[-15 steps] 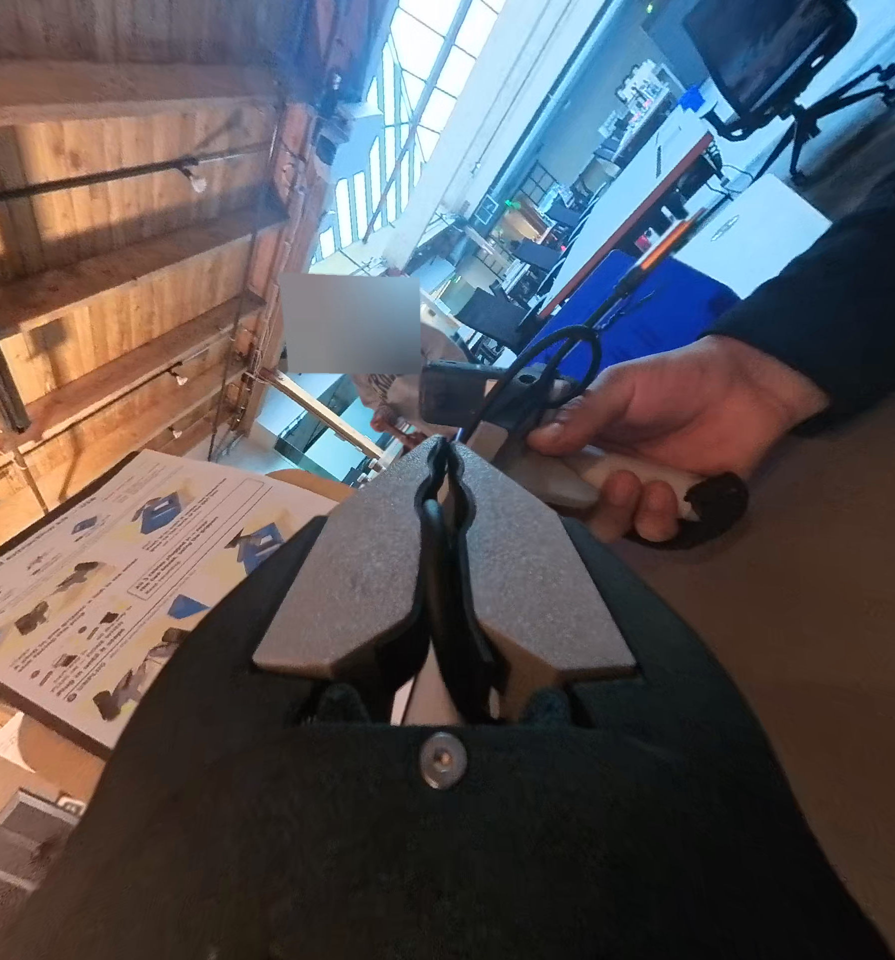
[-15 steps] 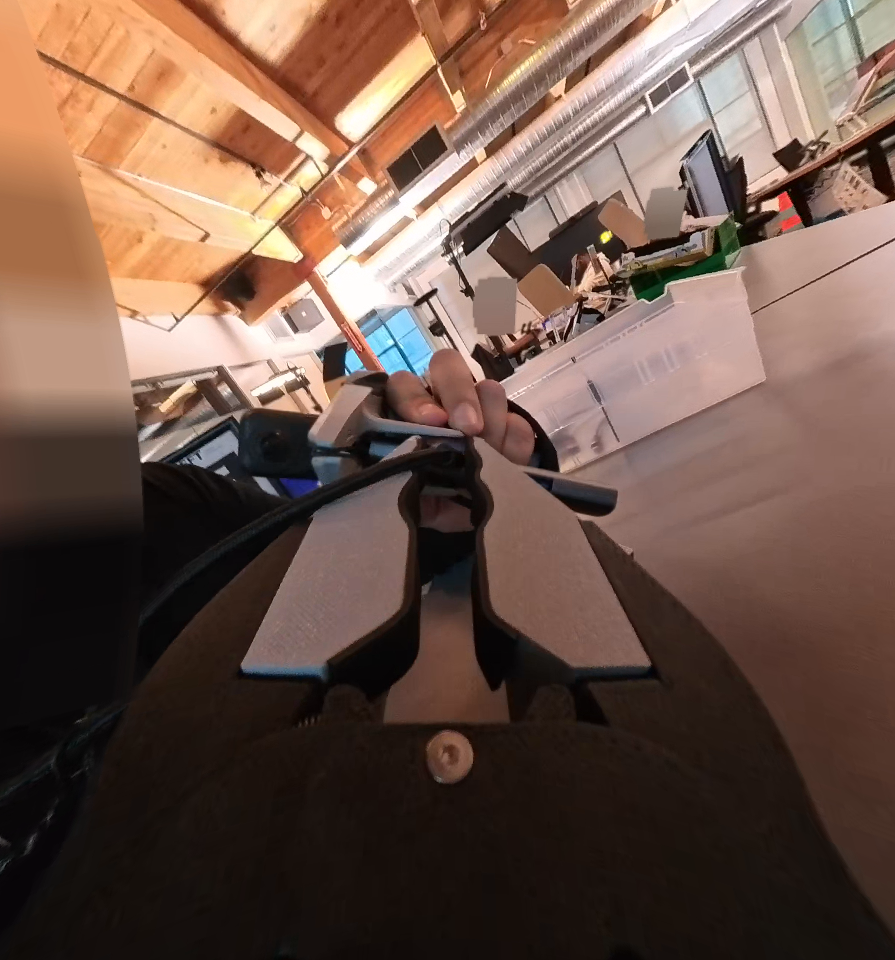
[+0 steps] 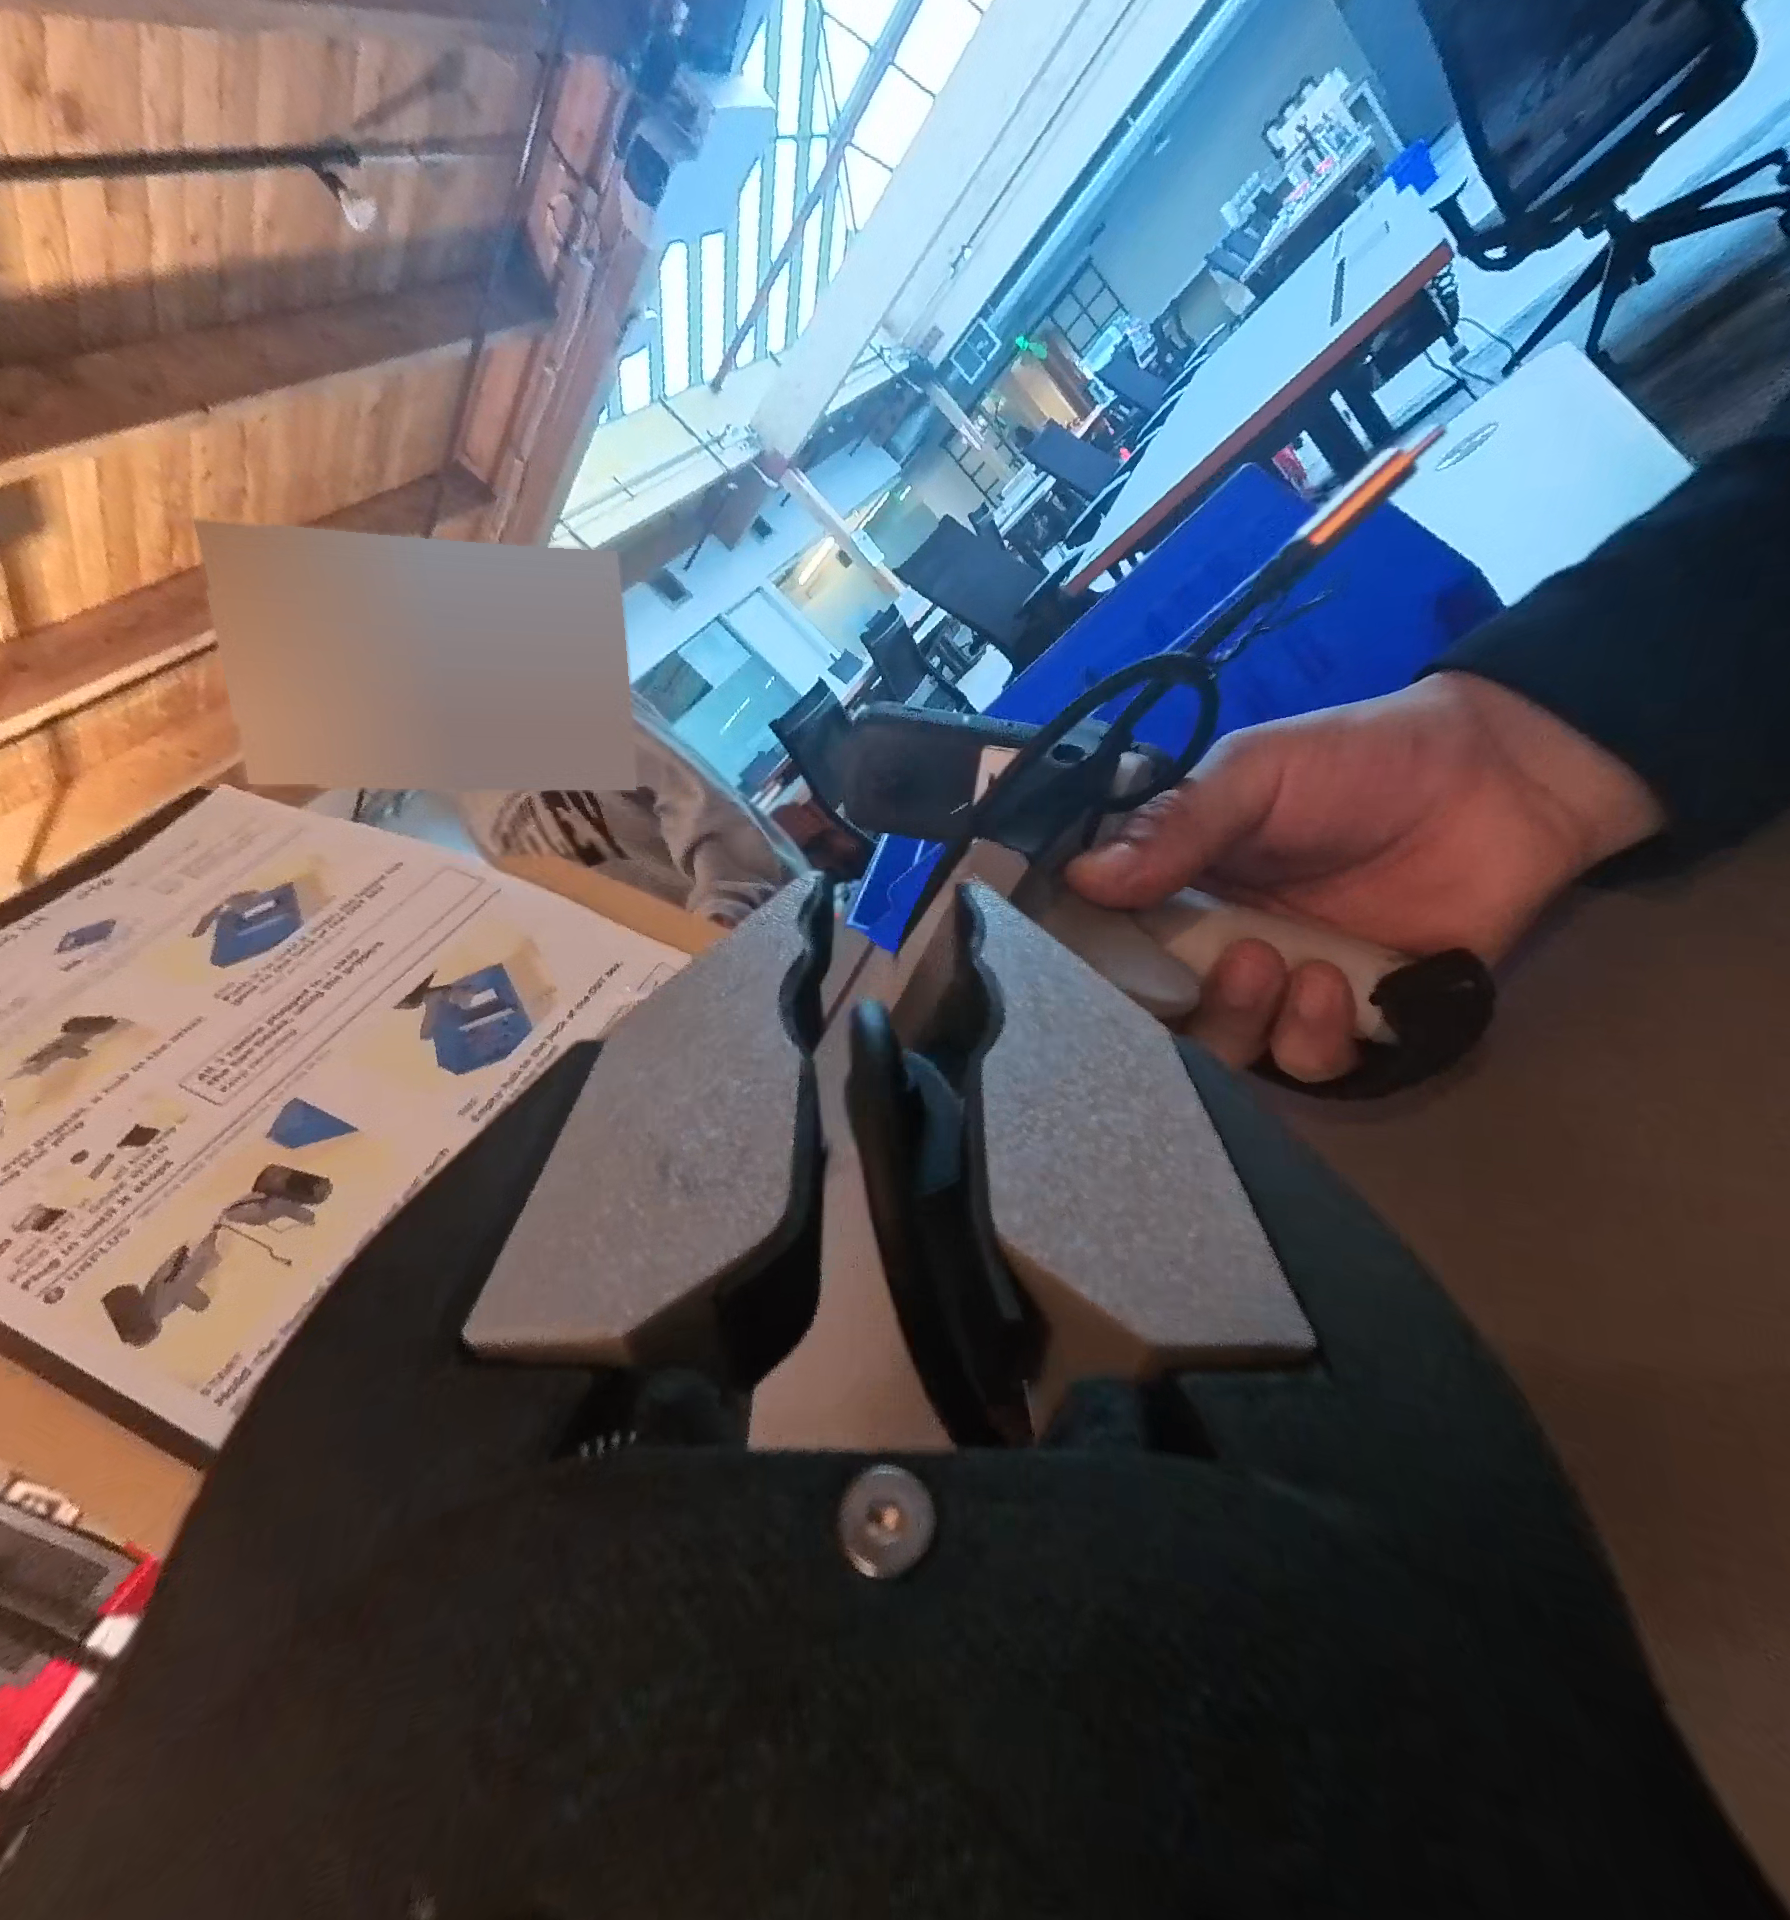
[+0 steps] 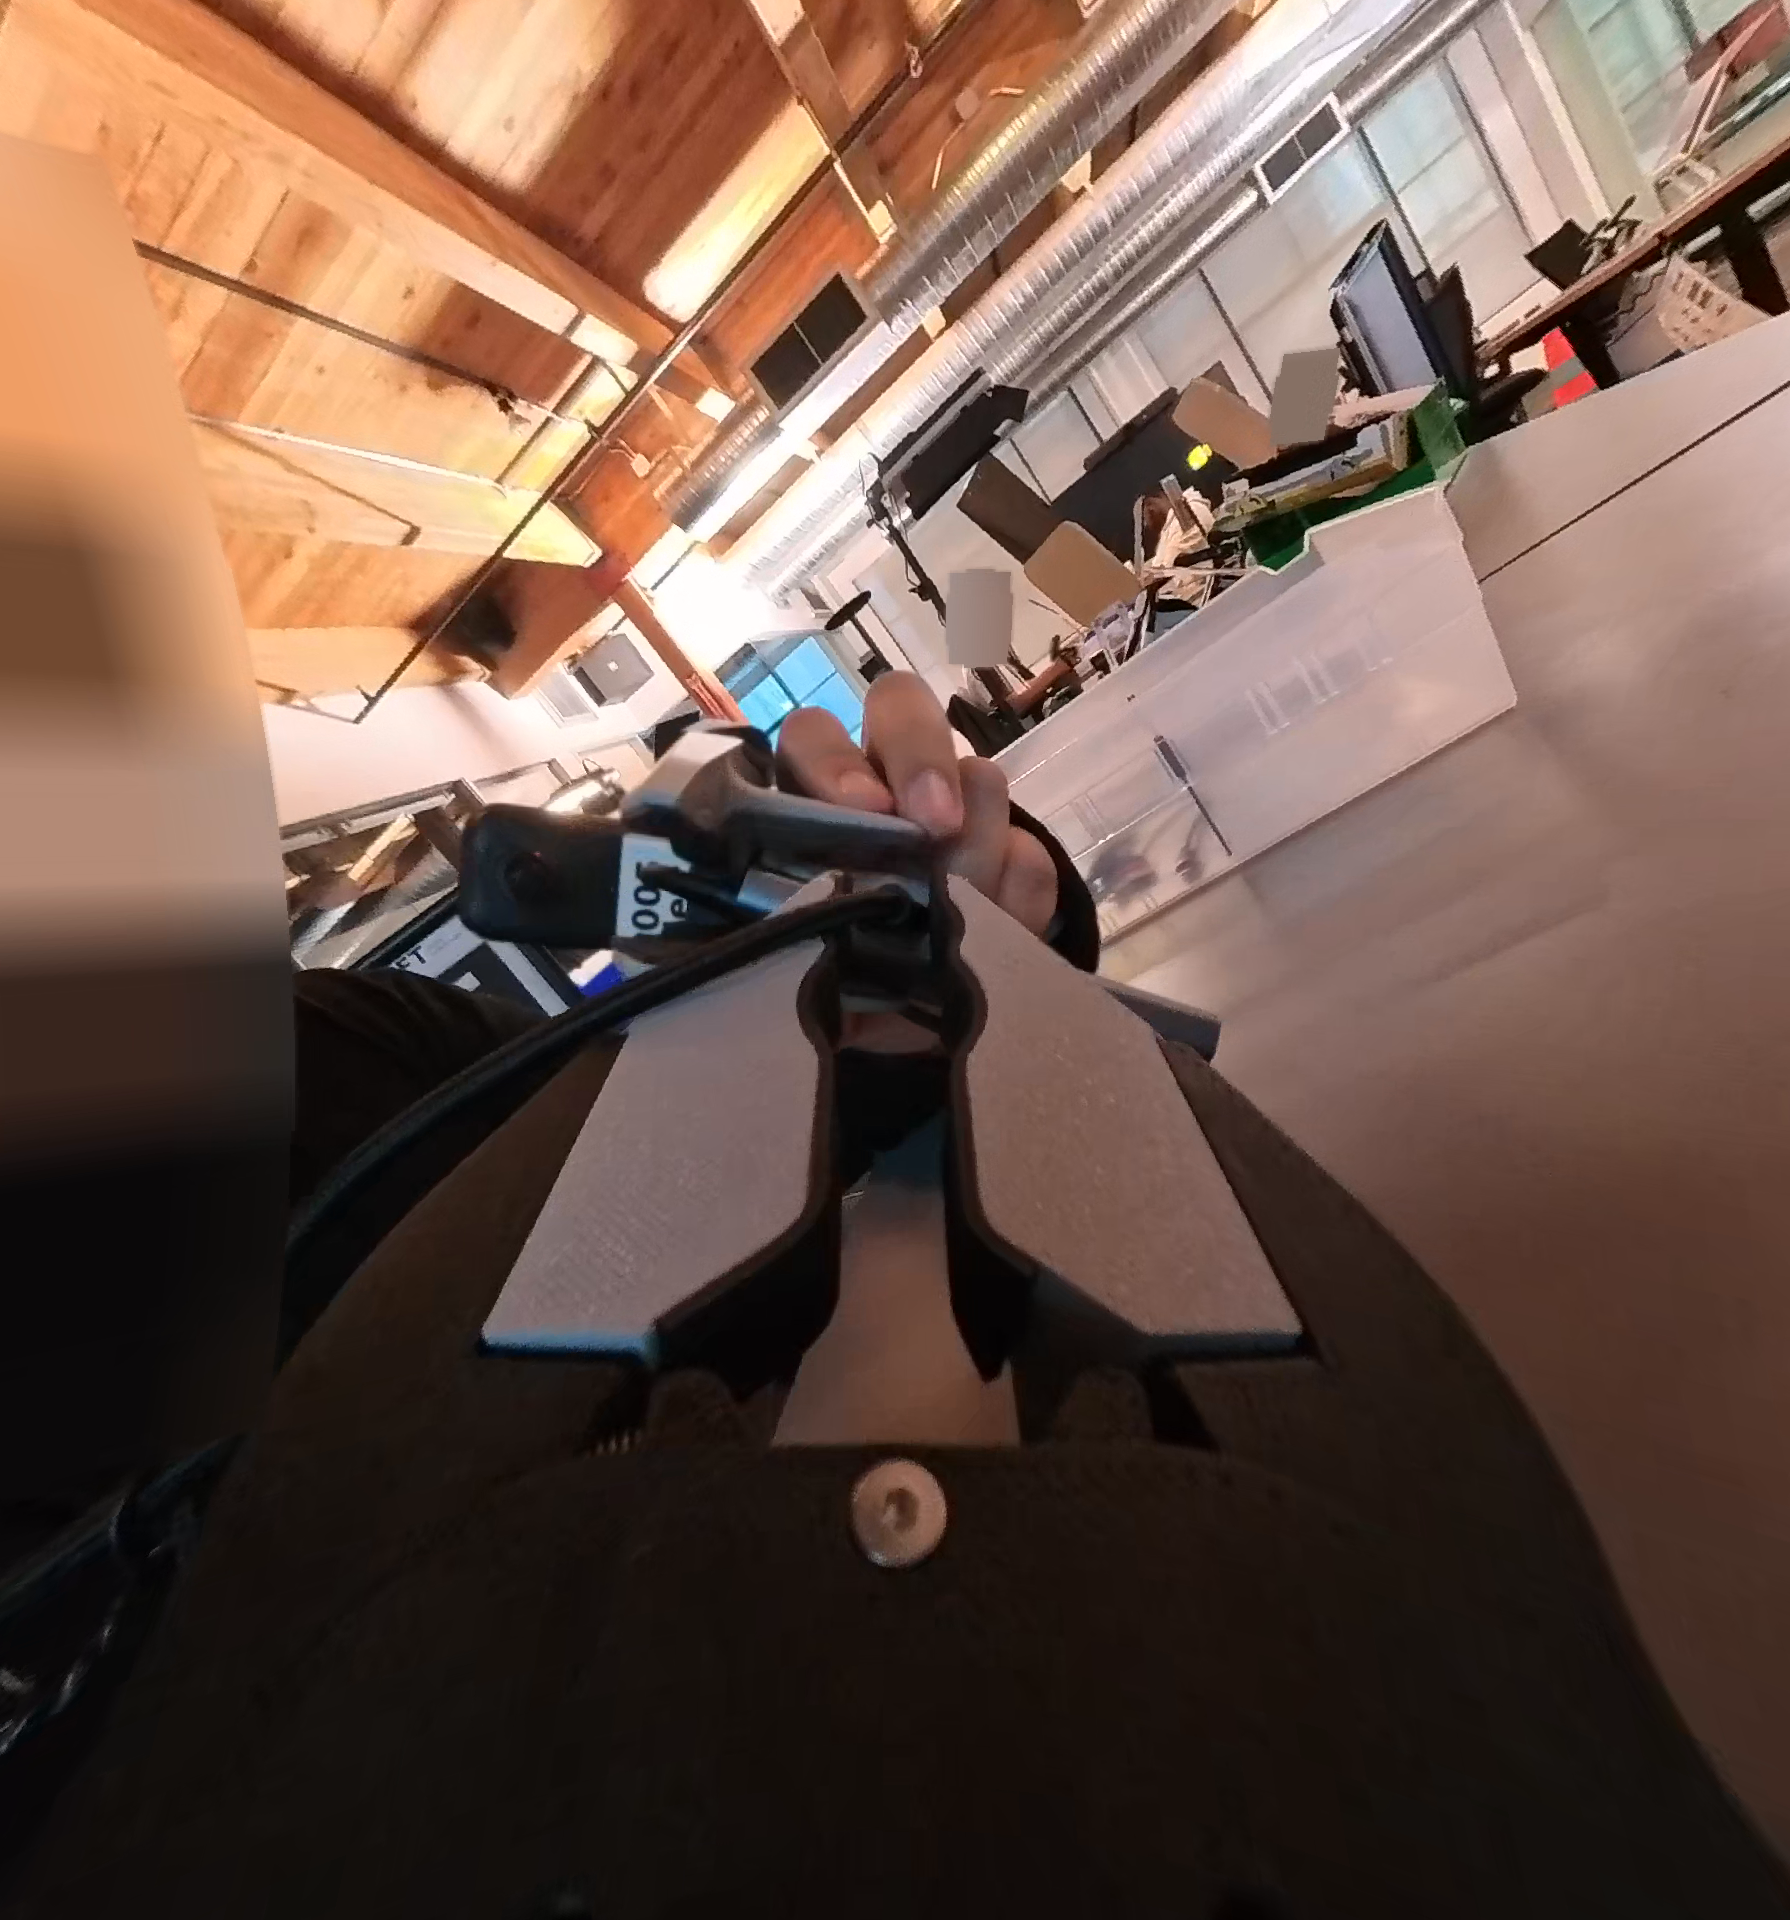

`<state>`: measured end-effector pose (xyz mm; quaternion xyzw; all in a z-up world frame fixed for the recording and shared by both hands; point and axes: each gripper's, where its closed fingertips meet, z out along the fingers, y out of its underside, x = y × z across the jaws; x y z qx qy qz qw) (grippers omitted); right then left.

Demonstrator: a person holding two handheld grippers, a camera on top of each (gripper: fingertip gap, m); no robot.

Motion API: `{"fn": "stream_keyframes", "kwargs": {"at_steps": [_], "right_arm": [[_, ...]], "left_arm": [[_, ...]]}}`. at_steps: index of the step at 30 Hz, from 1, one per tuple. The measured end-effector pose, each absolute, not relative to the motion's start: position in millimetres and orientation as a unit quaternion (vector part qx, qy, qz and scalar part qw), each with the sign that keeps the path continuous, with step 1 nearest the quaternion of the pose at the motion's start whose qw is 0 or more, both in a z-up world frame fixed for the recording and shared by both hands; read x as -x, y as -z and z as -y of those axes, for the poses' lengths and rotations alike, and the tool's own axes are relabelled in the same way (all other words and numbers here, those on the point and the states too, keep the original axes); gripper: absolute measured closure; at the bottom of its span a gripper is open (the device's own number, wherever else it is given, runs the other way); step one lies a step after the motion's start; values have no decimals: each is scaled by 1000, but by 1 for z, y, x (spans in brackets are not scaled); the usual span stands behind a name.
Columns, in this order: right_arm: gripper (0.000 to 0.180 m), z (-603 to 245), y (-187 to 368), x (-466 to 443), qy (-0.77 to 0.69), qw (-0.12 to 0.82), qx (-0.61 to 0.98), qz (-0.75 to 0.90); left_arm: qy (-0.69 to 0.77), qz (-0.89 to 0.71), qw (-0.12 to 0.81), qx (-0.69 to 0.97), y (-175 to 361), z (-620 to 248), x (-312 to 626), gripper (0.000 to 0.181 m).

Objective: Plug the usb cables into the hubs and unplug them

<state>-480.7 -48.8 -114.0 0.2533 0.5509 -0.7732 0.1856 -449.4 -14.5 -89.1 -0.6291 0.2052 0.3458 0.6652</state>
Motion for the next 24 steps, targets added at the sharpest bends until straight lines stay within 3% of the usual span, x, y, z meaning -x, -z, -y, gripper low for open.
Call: {"fn": "stream_keyframes", "kwargs": {"at_steps": [8,12,24], "right_arm": [[168,48,114,479,774,191,-252,-548],[168,47,116,482,772,187,-260,-548],[168,40,116,487,772,147,-271,-556]], "left_arm": [[-337,-177,656,652,99,27,460,153],[-345,-192,644,655,104,23,459,167],[-335,-175,636,672,112,25,474,167]]}}
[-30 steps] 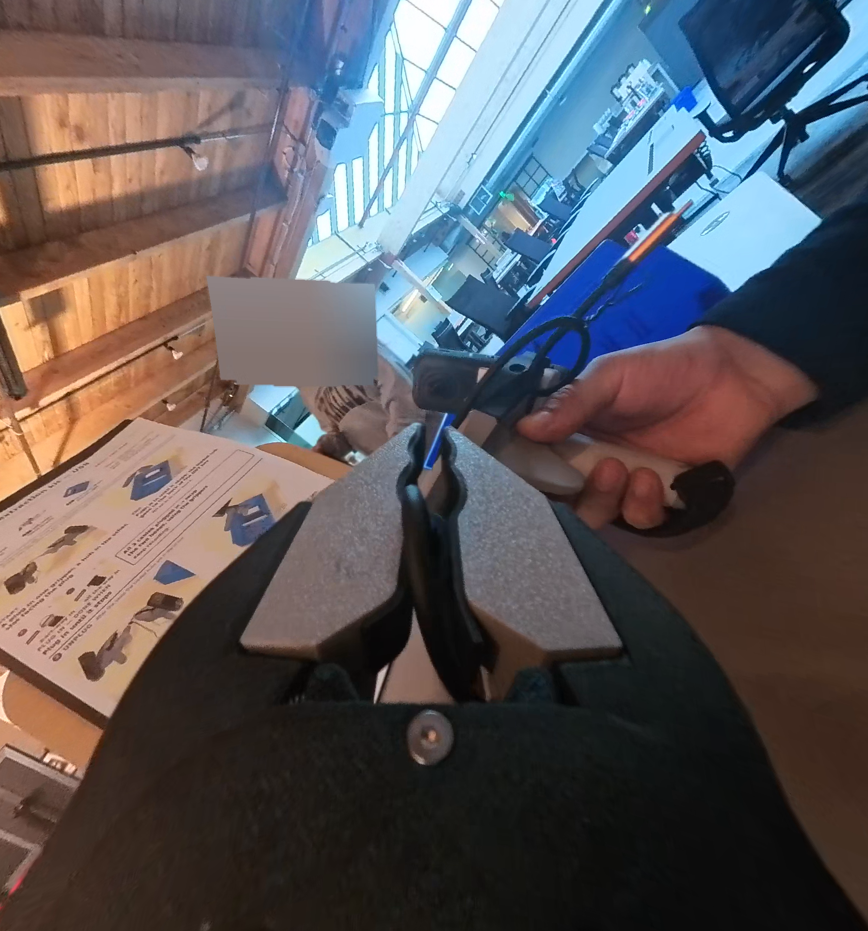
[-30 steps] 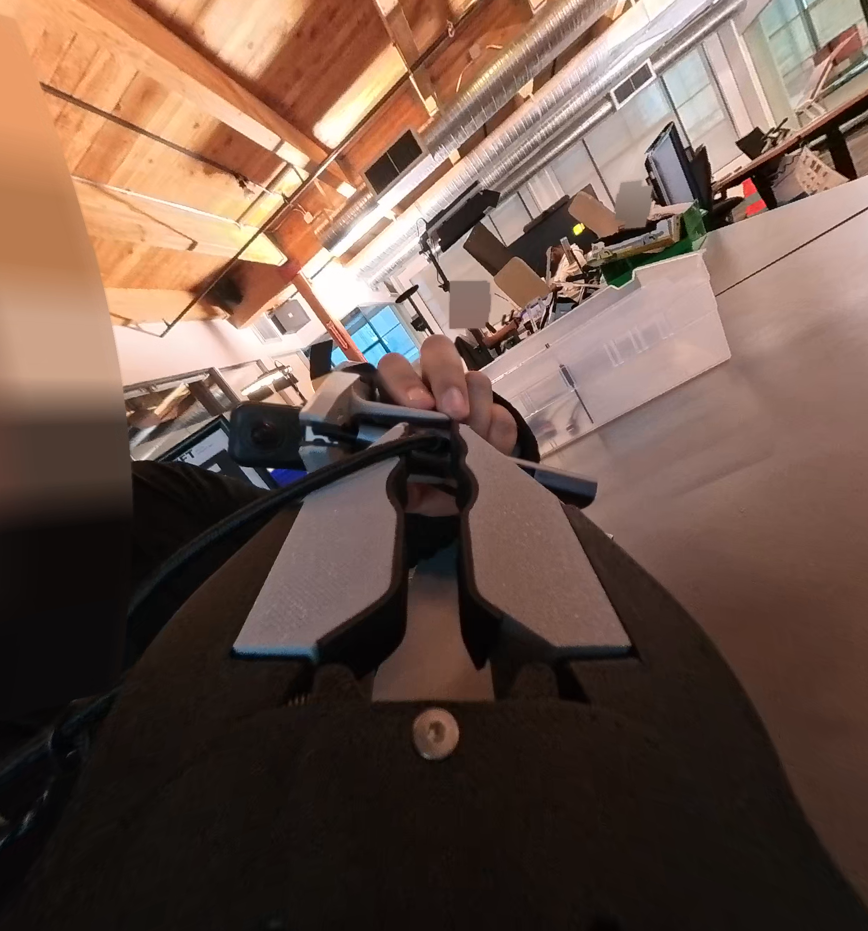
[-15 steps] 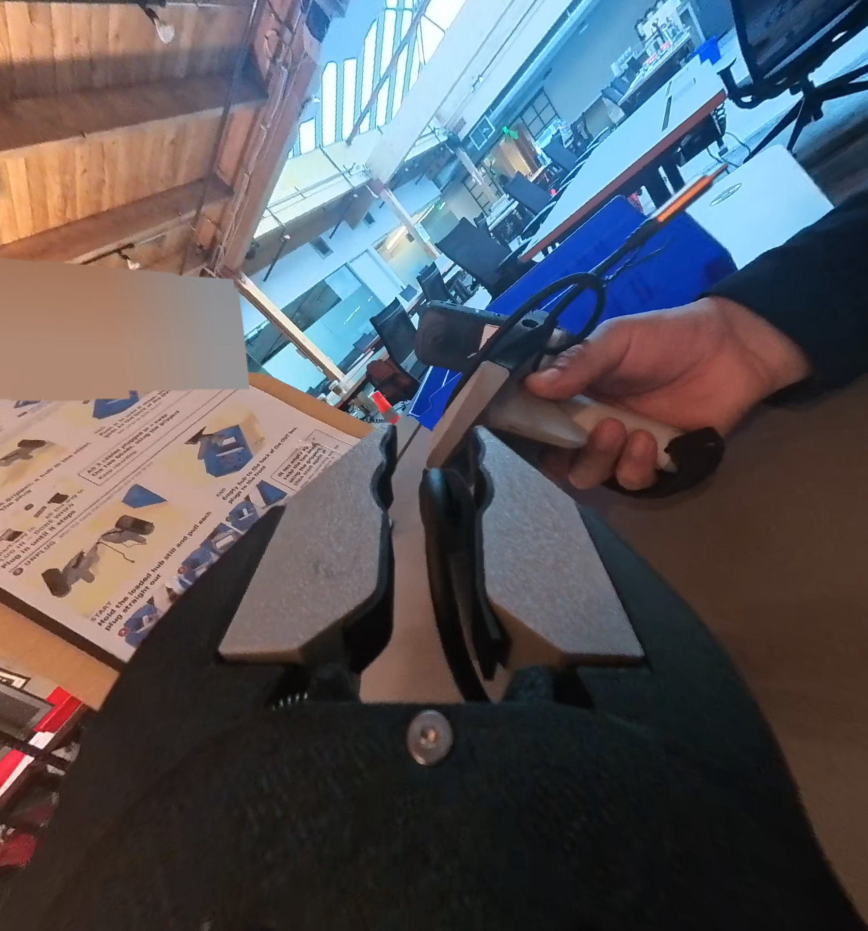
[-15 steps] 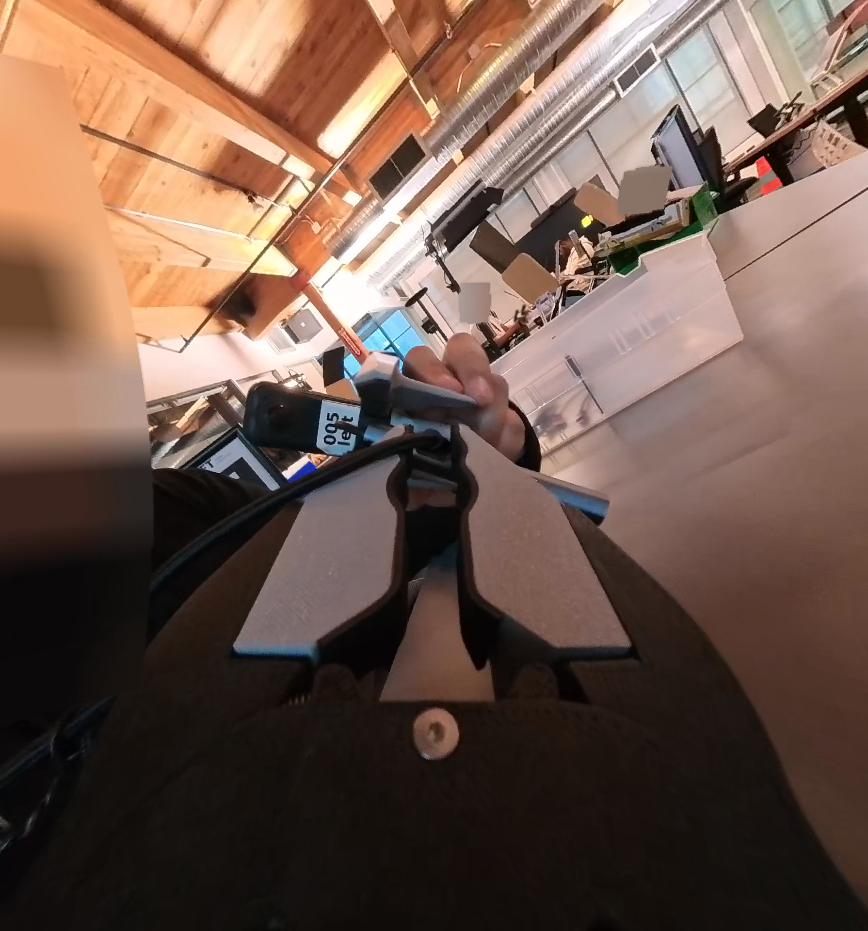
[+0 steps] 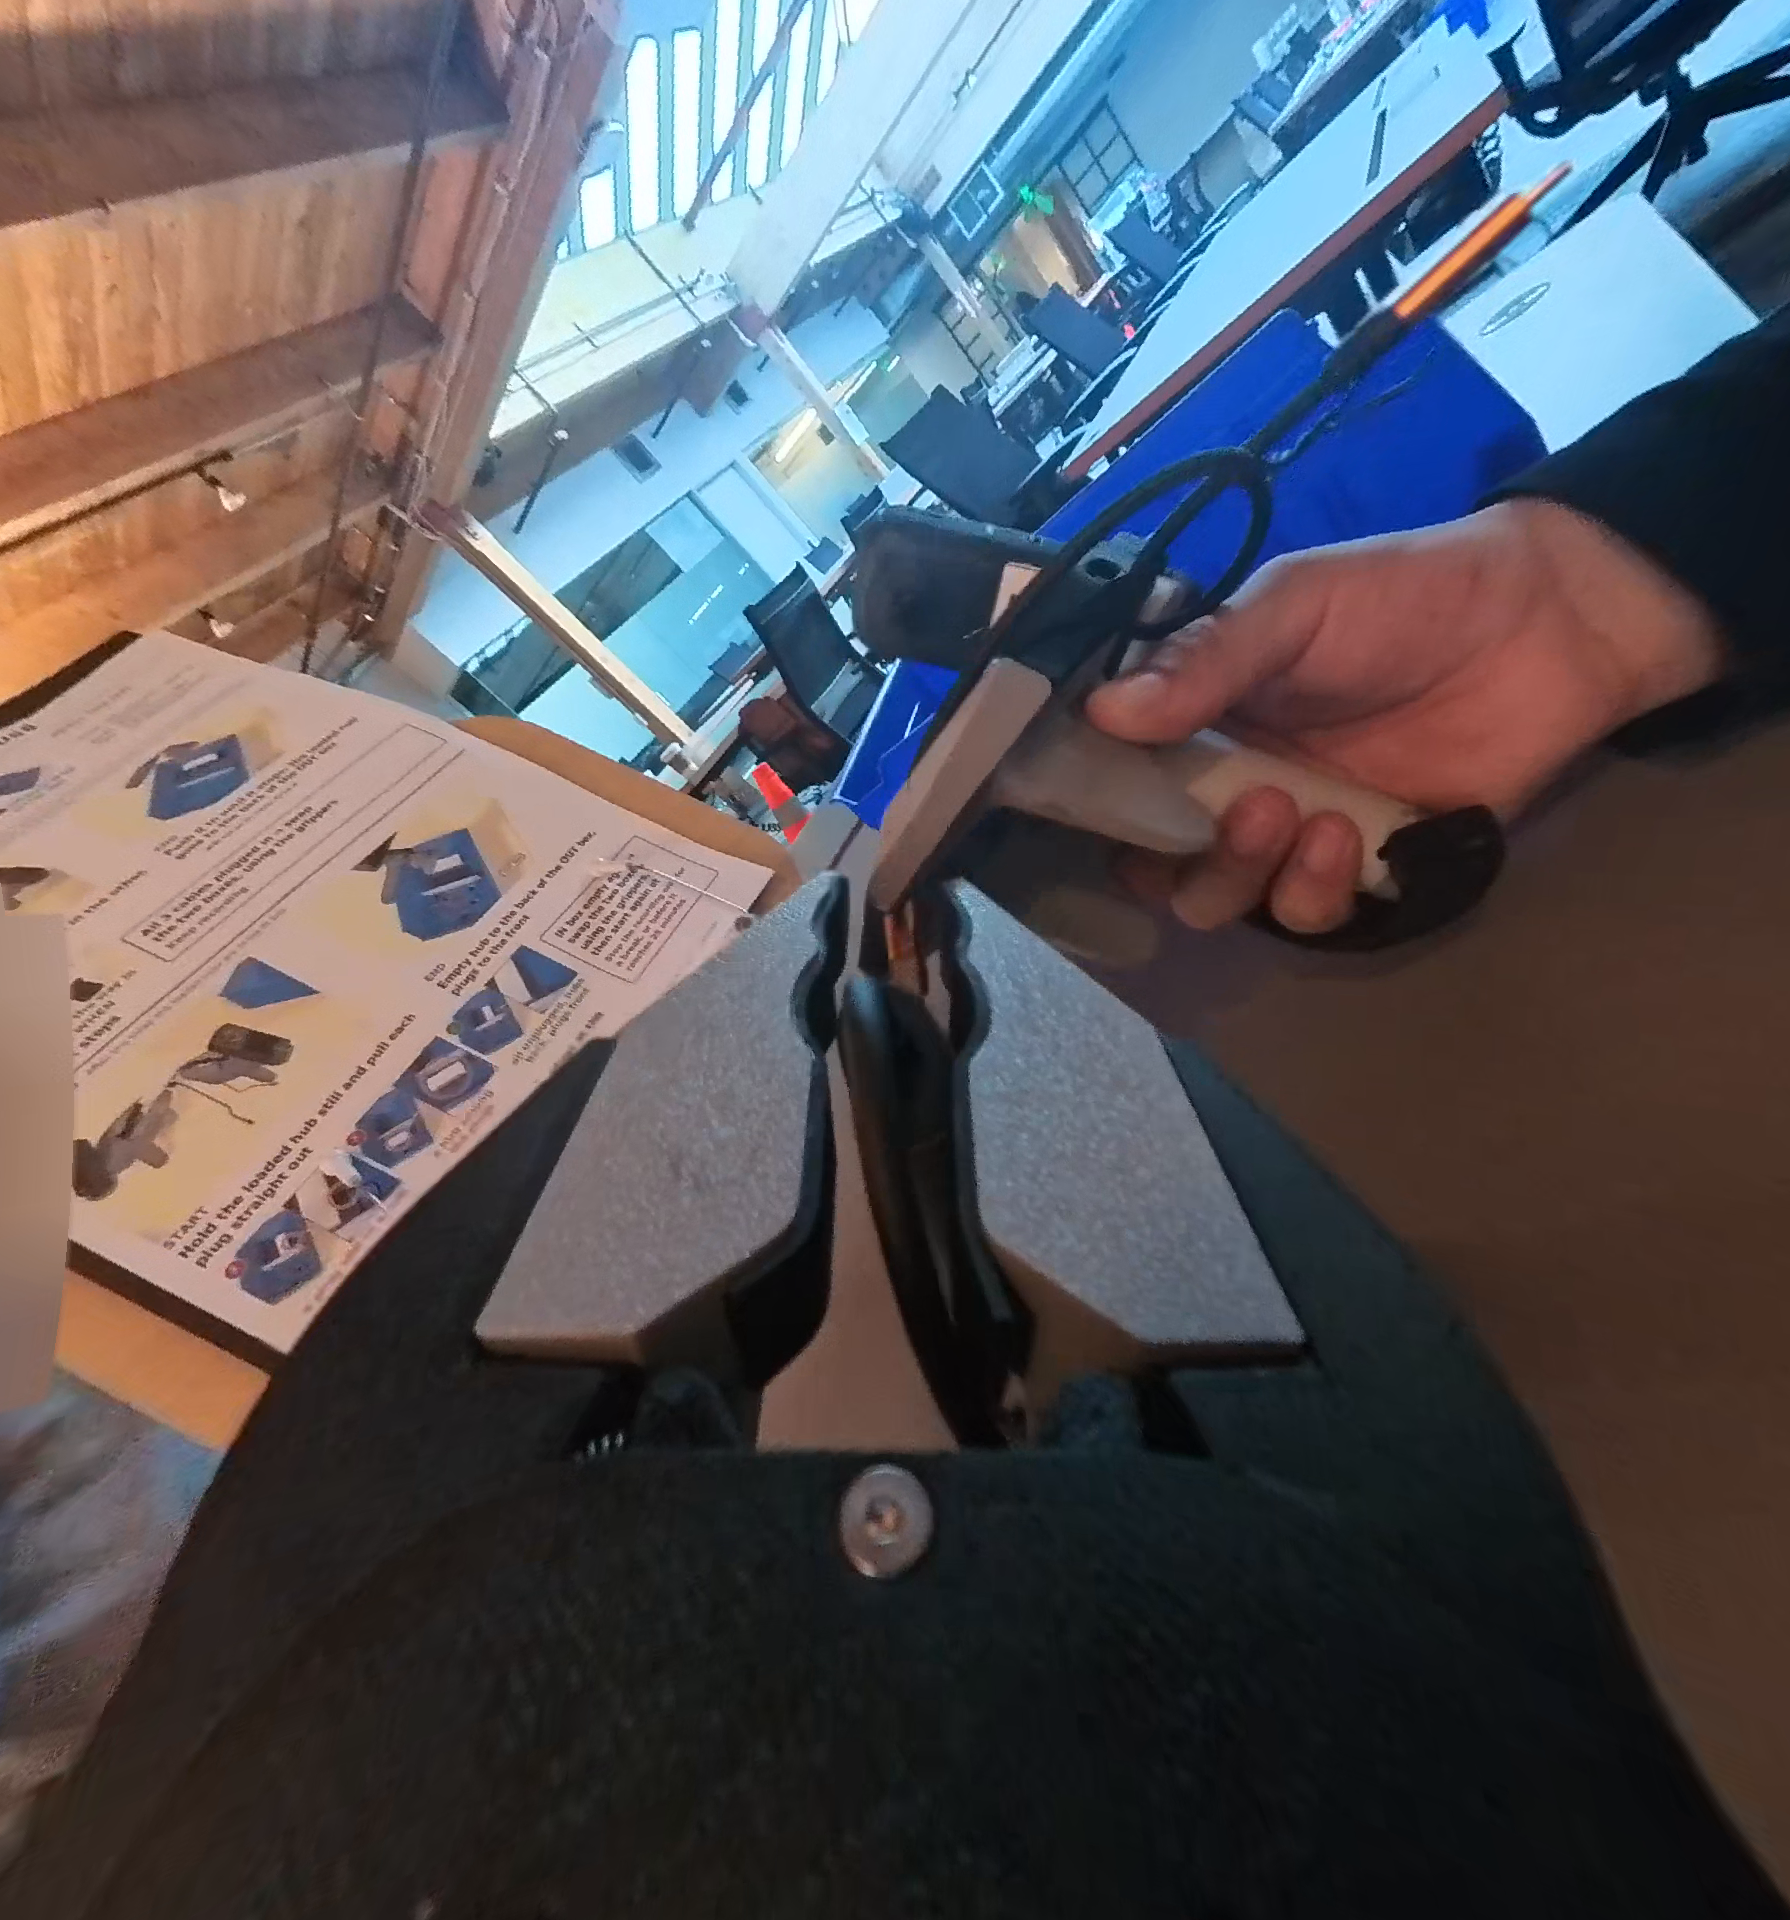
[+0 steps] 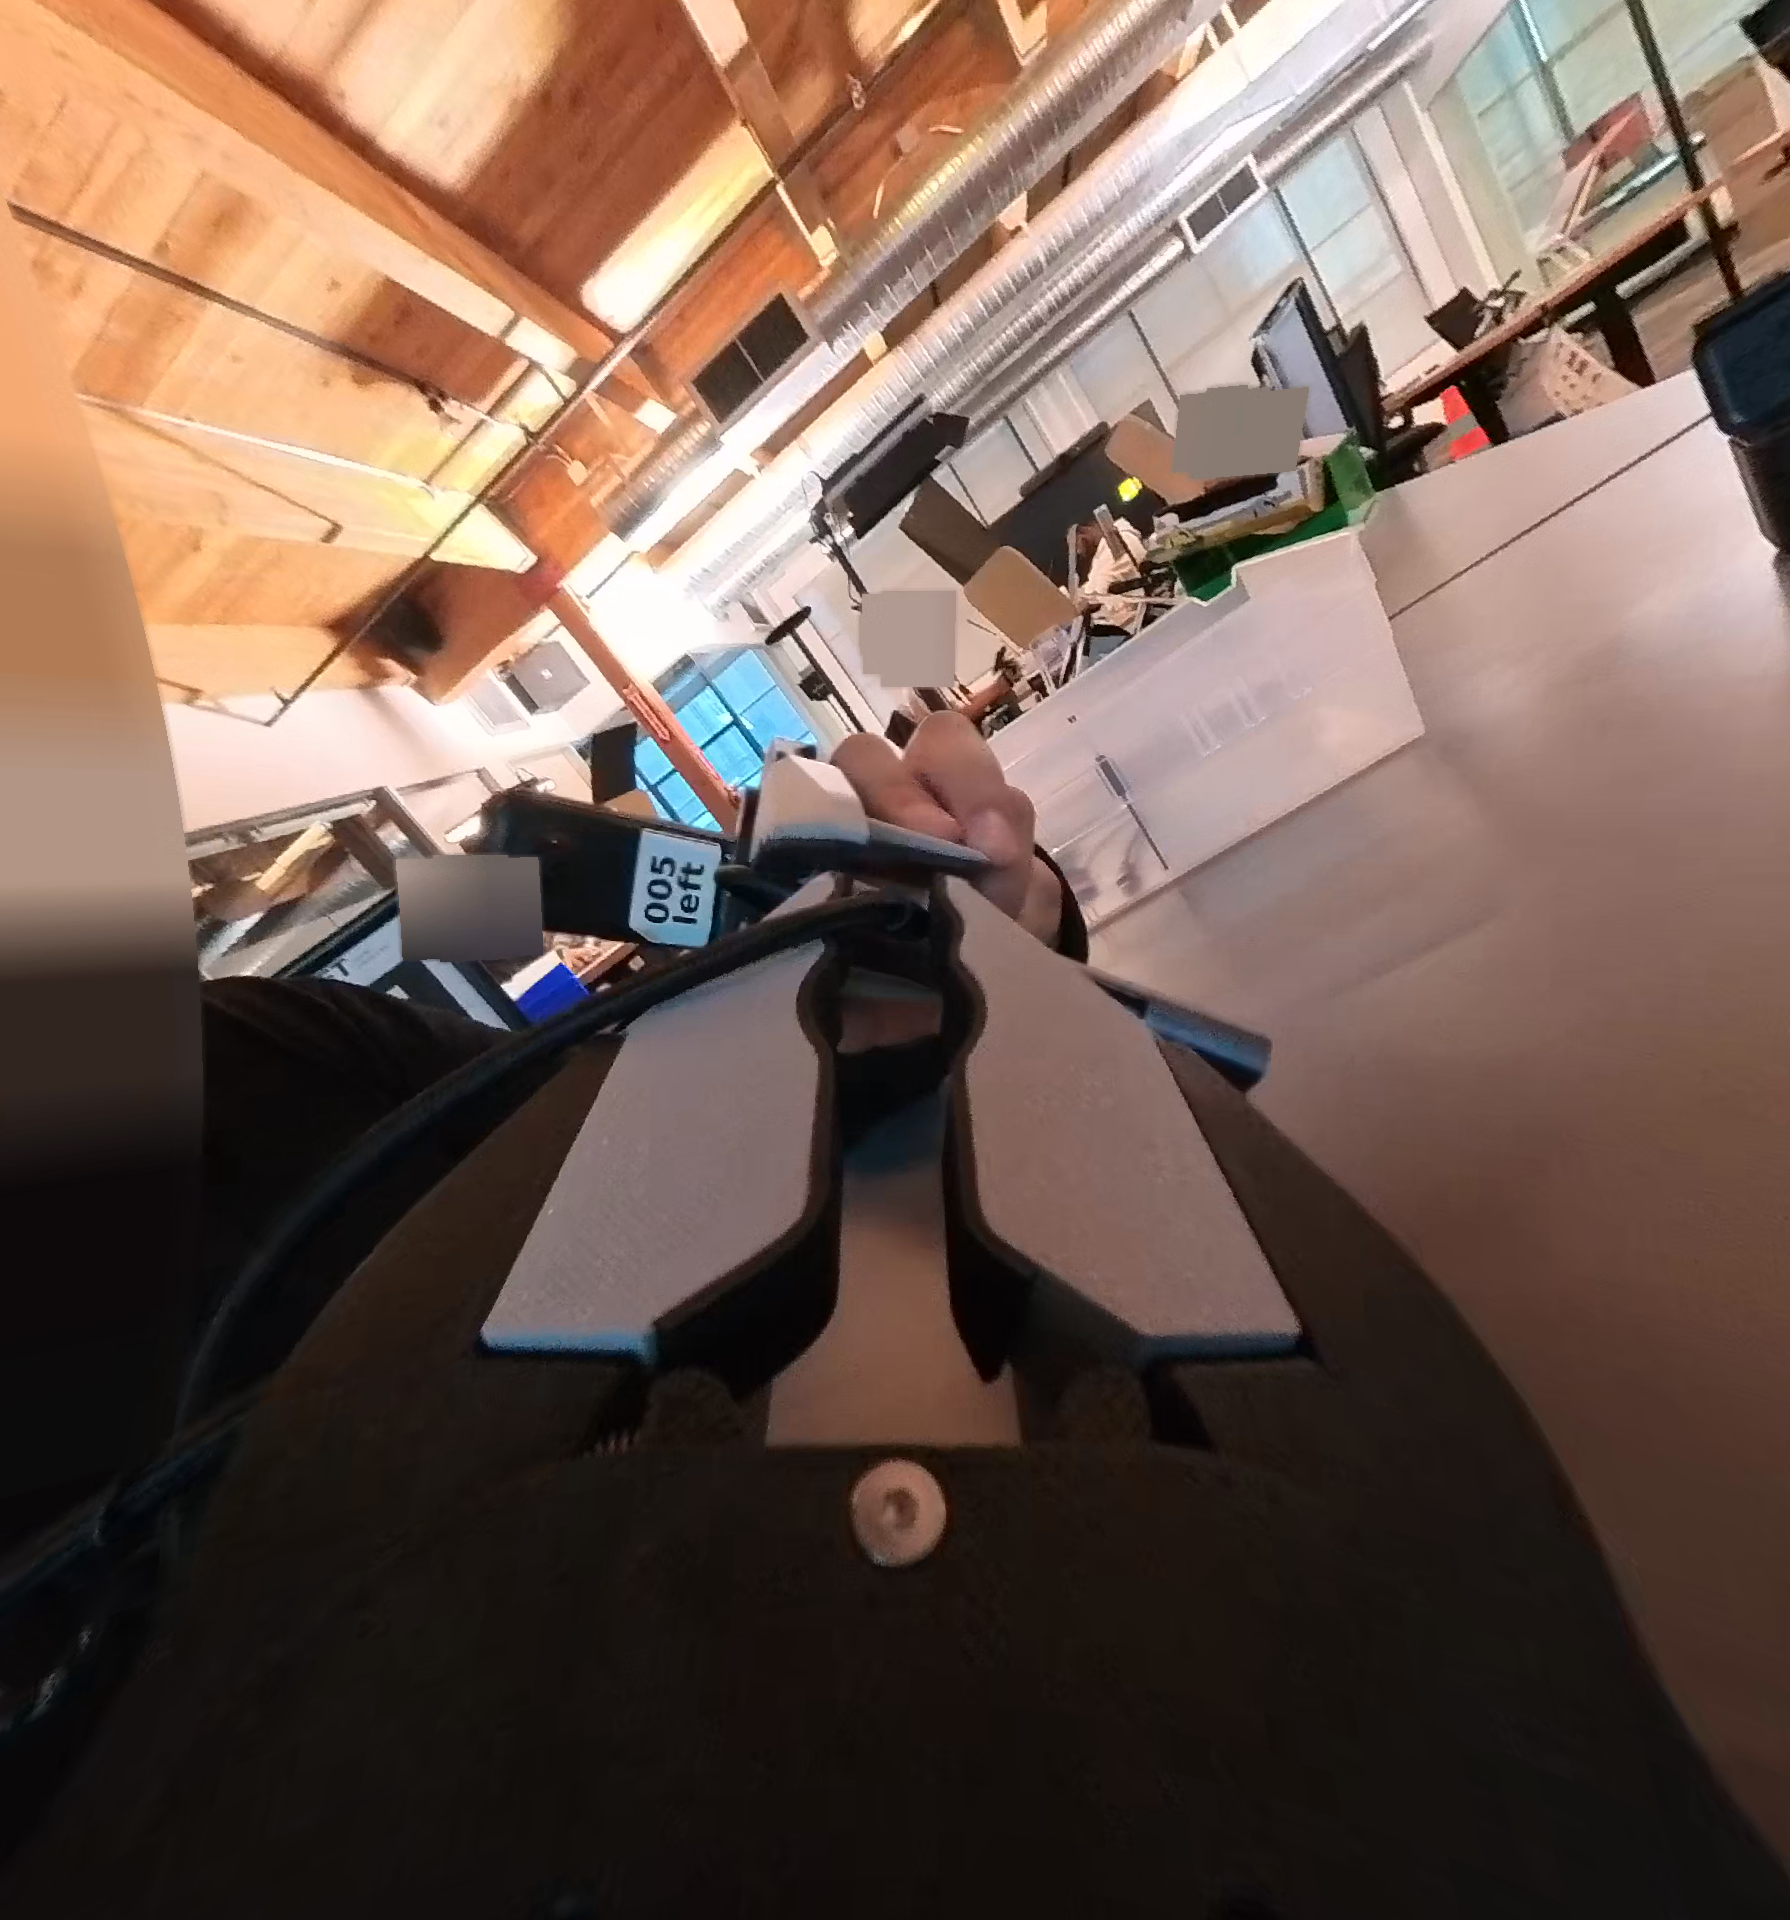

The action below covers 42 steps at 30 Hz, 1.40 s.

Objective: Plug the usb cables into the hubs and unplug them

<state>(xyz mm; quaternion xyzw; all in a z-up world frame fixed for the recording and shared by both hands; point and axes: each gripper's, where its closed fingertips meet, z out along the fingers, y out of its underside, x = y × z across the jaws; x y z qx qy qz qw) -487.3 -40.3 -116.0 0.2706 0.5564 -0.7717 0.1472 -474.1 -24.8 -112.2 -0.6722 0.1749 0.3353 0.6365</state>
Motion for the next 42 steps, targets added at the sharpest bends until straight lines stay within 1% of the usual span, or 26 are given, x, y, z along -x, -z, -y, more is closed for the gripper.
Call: {"fn": "stream_keyframes", "kwargs": {"at_steps": [1,2,4,6,9,16,17,20,22,26,27,29,34,36,39,42], "right_arm": [[168,40,118,489,768,141,-275,-561],[168,39,119,490,765,133,-278,-566],[168,37,122,494,756,104,-287,-579],[168,34,125,496,747,83,-293,-591],[169,33,126,499,743,69,-299,-595],[168,28,125,496,722,21,-285,-630],[168,24,124,497,726,20,-289,-624],[169,5,119,507,741,13,-320,-590],[169,-11,126,518,723,-27,-355,-592],[168,-21,164,531,599,-125,-389,-689],[166,-18,173,531,567,-137,-384,-715],[155,-11,192,530,510,-154,-372,-760],[149,-6,212,531,436,-207,-346,-805],[138,-6,210,532,439,-208,-344,-803],[124,1,190,528,483,-212,-317,-788],[121,23,166,512,546,-200,-249,-775]], "left_arm": [[-331,-172,637,675,113,25,474,173],[-331,-171,634,678,113,25,475,175],[-336,-170,612,696,116,23,479,175],[-306,-159,605,718,120,22,482,176],[-263,-137,622,725,121,21,485,176],[-287,-152,640,696,121,20,481,177],[-293,-152,639,695,121,22,482,181],[-274,-131,647,699,118,29,488,181],[-261,-121,647,707,117,34,492,181],[-264,-108,633,720,115,39,503,181],[-252,-106,639,718,114,38,501,181],[-242,-105,655,708,109,38,500,181],[-212,-110,684,689,102,39,495,181],[-200,-117,696,680,99,40,492,181],[-177,-128,716,663,92,44,484,181],[-147,-135,738,644,82,48,475,181]]}}
